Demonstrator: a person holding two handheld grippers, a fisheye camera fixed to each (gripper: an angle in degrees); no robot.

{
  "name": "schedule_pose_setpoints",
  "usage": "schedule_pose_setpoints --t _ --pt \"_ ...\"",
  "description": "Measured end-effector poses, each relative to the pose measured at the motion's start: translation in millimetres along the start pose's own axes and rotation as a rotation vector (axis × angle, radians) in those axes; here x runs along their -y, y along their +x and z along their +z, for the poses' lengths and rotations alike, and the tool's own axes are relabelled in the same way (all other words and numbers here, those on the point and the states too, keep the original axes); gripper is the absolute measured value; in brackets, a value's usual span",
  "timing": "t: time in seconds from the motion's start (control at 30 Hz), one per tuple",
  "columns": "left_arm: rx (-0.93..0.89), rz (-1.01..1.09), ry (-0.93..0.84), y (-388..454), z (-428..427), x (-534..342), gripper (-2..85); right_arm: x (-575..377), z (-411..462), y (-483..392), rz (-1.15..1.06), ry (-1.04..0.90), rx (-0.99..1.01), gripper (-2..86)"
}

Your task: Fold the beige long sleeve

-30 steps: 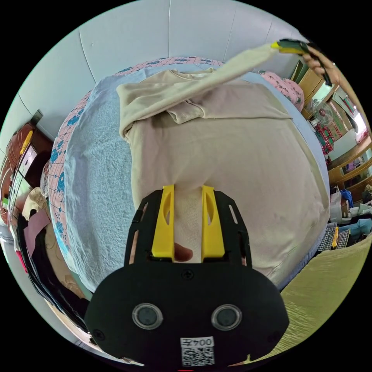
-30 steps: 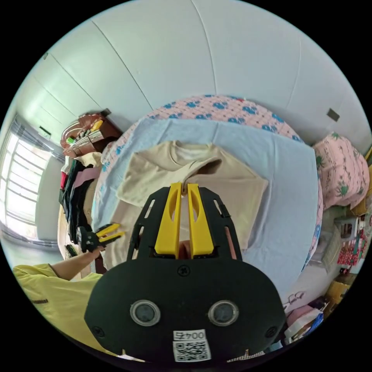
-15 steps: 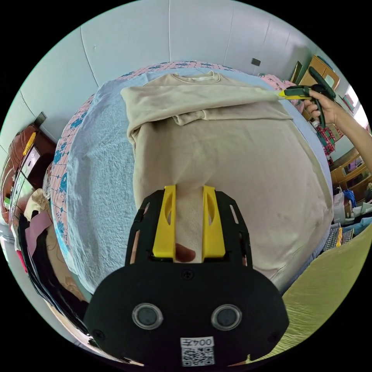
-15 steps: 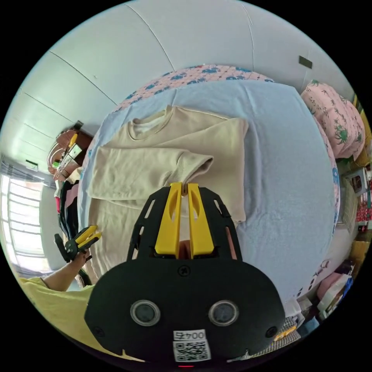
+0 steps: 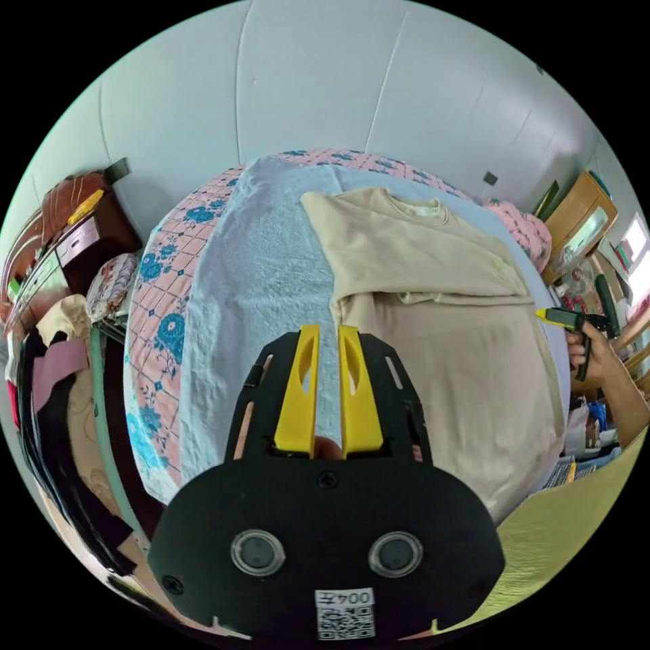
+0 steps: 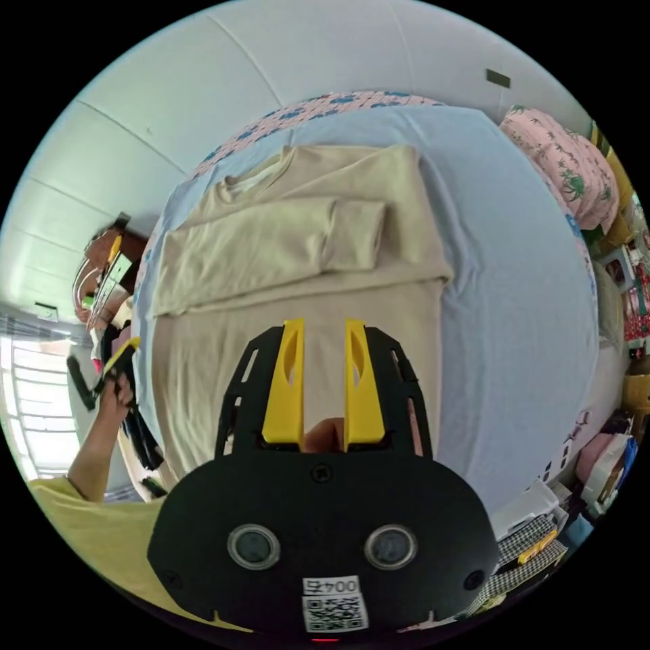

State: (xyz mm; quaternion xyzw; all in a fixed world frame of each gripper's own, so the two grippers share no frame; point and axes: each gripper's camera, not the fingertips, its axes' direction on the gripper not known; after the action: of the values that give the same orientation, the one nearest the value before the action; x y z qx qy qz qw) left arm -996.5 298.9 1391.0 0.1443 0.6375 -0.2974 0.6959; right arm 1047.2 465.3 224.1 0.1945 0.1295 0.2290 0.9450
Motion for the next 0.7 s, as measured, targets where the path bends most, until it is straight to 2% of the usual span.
schedule_pose_setpoints --t 0.07,0.2,0.33,0.57,0.7 --pt "0.023 0.083 -0.066 -5.7 20.2 18.6 6.1 -36.0 12.1 -18.2 -0.056 -0.08 0.043 8.5" --pt "0.0 0.162 -0.101 -4.6 40.4 39.0 7.5 -86.7 30.3 -42.2 -0.124 -0.187 -0.002 7.6" --pt "-0.02 0.242 -0.139 4.6 54.6 49.4 7.9 -122.9 49.1 -60.5 -0.212 -0.289 -0.128 7.5" --pt "-0.066 0.209 -0.131 -1.1 57.0 47.8 4.6 -133.7 49.1 -70.0 -0.228 -0.311 -0.206 6.9" --pt "0.007 0.27 -0.103 11.7 48.1 45.0 2.8 -137.2 44.8 -73.7 -0.263 -0.332 -0.23 7.1"
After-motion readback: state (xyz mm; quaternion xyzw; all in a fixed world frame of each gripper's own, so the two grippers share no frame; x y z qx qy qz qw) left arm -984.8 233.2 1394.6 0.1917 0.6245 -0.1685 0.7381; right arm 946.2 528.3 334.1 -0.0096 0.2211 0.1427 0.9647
